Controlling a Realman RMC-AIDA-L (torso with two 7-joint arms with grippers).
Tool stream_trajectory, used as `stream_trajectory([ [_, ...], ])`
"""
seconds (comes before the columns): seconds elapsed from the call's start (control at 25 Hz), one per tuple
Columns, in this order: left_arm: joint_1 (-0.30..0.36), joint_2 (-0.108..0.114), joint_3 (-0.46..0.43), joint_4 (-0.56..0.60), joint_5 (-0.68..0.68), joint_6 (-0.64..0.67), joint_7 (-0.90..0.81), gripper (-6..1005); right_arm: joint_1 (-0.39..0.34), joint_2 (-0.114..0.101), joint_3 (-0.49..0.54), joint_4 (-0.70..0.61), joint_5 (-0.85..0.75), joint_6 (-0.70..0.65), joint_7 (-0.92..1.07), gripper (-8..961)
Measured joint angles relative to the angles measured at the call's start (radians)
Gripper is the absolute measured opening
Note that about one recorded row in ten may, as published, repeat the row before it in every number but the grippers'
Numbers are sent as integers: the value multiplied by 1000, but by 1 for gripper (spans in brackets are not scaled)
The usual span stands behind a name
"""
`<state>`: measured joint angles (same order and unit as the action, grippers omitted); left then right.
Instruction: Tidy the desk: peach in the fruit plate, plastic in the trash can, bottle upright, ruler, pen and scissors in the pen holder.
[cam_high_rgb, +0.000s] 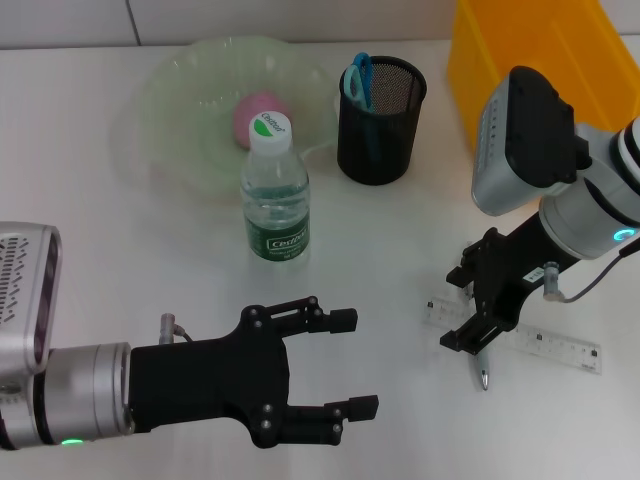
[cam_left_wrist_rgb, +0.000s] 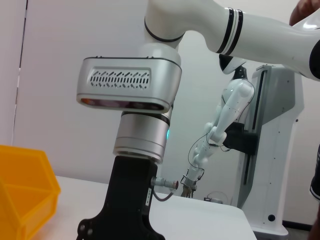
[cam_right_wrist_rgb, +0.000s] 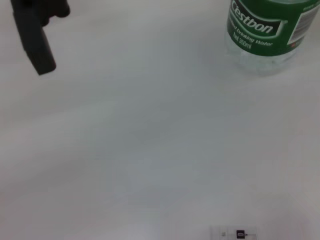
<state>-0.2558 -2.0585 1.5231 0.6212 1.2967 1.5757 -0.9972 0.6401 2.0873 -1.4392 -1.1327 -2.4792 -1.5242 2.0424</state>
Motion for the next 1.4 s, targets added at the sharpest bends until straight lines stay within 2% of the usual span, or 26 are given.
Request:
stream_trajectory([
  [0.28, -2, 0, 0, 0, 5, 2, 0, 813, 5, 1, -1, 25, 21, 17, 1, 834],
  [0.68, -2, -3, -1, 0, 11, 3, 0, 813, 12, 0, -1, 41, 21, 29, 13, 663],
  [0.96, -2, -3, -1, 0, 12, 3, 0, 813, 27, 0, -5, 78, 21, 37, 13, 579],
  [1.4, -1, -3, -2, 1, 12, 3, 0, 813, 45, 0, -13, 101, 20, 43, 19, 548],
])
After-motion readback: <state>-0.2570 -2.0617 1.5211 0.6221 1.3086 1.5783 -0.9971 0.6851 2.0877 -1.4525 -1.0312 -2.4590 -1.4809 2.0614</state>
